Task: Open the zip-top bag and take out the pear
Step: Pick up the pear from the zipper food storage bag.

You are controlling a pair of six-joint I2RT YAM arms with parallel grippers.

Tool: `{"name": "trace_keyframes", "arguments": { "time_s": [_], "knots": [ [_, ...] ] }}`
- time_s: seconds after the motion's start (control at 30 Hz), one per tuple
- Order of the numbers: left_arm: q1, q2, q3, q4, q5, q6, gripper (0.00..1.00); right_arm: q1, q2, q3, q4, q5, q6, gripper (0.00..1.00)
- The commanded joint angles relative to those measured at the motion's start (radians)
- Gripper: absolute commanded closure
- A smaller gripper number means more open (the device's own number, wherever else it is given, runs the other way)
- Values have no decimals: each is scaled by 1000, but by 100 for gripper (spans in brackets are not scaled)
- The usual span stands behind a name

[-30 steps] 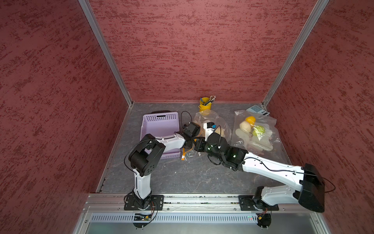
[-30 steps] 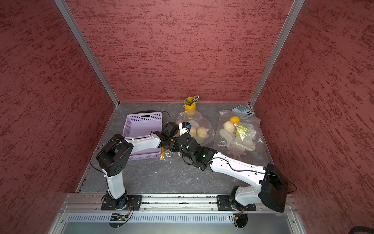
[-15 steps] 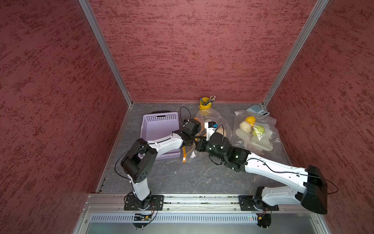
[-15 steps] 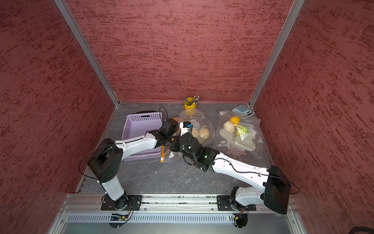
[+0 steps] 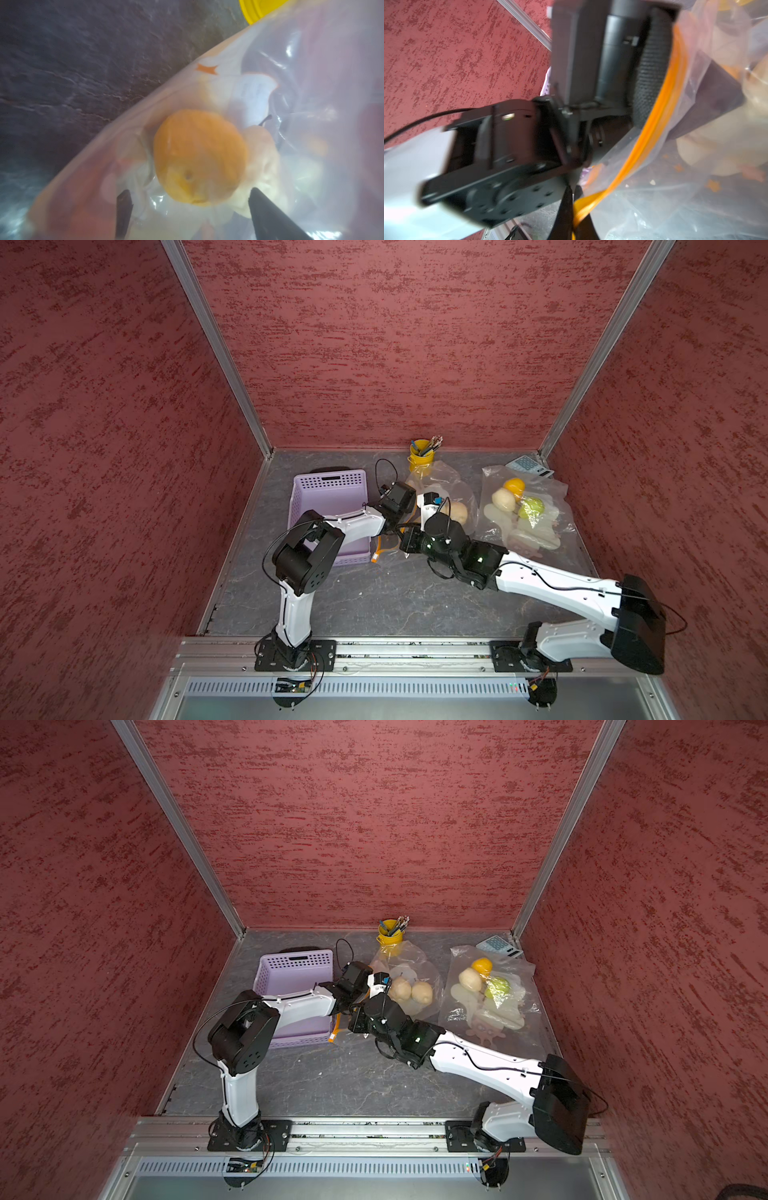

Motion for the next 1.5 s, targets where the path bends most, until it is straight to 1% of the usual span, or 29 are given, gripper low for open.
{"name": "trace_keyframes", "arguments": {
  "time_s": [0.0, 0.13, 0.17, 0.23, 0.3, 0.43, 0.6, 0.67, 0.77, 0.9, 1.07, 1.23, 1.4, 1.47],
  "knots": [
    [-6, 49, 10, 50, 6, -31, 10, 17, 9, 4, 103, -73, -10, 100],
    [1, 84, 48, 12, -2, -32, 10, 17, 15, -4, 113, -80, -10, 100],
    [1, 85, 56, -18, -25, -36, 10, 17, 16, -4, 115, -82, -11, 100],
    [2, 73, 35, -3, -56, -42, 9, 17, 18, -5, 122, -93, -12, 100],
    [5, 60, -19, 114, -50, -61, 9, 17, 21, -7, 131, -99, -11, 100],
    [-1, 41, -68, 231, -94, -92, 2, 17, 29, -7, 145, -106, -12, 100],
    [-3, 47, -81, 341, -110, -115, 2, 16, 25, -10, 152, -111, -12, 100],
    [-3, 51, -78, 350, -116, -120, 2, 17, 26, -13, 152, -109, -11, 100],
    [-1, 63, -56, 332, -114, -118, 3, 17, 23, -20, 154, -110, -10, 100],
    [9, 101, -2, 271, -51, -111, 6, 17, 24, -27, 165, -110, -7, 100],
    [12, 129, 14, 283, 2, -90, 7, 17, 30, -28, 173, -117, -11, 100],
    [21, 141, 23, 294, 33, -66, 17, 17, 33, -31, 178, -119, -9, 100],
    [32, 141, 20, 309, 61, -53, 33, 17, 39, -26, 184, -122, -11, 100],
    [32, 134, 9, 324, 66, -50, 36, 17, 43, -23, 184, -125, -12, 100]
  ]
}}
